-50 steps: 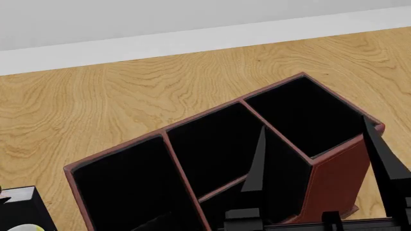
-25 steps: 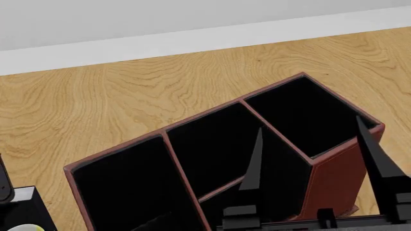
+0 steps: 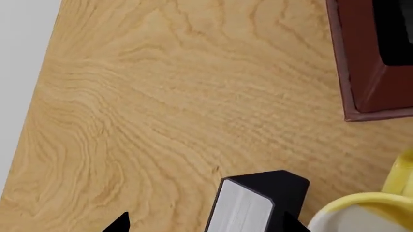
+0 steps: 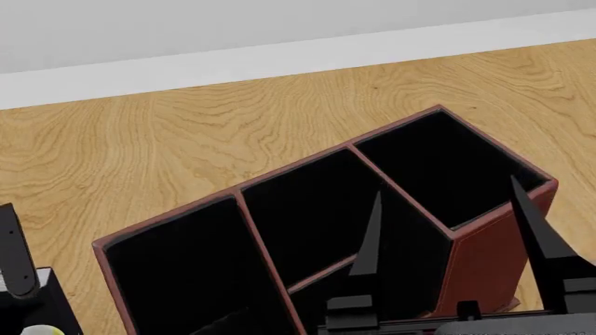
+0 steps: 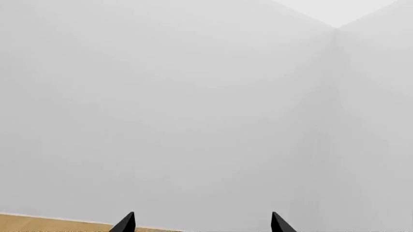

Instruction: Pick up the book and place it in the back compartment of the caddy.

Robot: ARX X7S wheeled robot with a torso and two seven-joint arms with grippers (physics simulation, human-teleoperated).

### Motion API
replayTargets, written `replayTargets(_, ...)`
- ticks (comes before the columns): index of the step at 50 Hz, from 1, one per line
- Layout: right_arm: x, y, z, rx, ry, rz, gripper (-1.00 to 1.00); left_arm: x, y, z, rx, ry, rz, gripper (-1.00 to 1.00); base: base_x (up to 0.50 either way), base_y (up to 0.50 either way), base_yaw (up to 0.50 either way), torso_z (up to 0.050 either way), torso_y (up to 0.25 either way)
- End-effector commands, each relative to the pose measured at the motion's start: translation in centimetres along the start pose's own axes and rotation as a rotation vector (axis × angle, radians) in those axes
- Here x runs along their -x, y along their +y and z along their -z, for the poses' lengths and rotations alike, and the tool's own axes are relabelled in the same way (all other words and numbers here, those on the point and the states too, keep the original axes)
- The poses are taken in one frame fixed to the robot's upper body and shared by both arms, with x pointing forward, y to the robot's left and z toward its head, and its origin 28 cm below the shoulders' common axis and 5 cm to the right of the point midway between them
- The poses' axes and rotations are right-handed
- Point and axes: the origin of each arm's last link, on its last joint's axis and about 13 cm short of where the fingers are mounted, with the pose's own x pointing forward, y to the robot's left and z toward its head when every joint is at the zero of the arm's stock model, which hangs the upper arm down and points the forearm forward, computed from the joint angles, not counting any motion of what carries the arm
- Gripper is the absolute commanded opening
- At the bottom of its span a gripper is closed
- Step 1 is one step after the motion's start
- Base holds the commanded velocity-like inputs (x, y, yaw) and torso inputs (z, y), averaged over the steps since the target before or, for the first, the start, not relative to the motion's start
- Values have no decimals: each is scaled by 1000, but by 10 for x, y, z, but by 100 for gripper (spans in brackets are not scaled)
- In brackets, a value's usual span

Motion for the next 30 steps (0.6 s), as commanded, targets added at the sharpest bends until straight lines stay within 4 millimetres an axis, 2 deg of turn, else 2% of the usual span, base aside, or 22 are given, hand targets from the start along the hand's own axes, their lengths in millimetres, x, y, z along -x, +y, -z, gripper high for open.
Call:
replayTargets(1, -3, 0, 0, -6, -24, 2, 100, -14, -5, -2, -14, -11, 45, 100, 0, 0, 0, 0, 0)
replayTargets(14, -4, 1, 1, -5, -15, -1, 100, -30, -17, 5, 1, 8, 96, 100, 0, 0, 0, 0, 0)
replayTargets(15, -4, 1, 1, -6, -15, -2, 100, -33, -19, 6, 5, 8, 92, -100, 0, 0, 0, 0, 0)
replayTargets(21, -5, 2, 2, -7, -12, -3, 100, -37, -18, 6, 33, -5, 69, -100, 0, 0, -3, 0, 0)
replayTargets(30, -5, 2, 4, -9, -10, -8, 100, -30, -10, 2, 27, -22, 38, -100, 1, -2, -6, -2, 0)
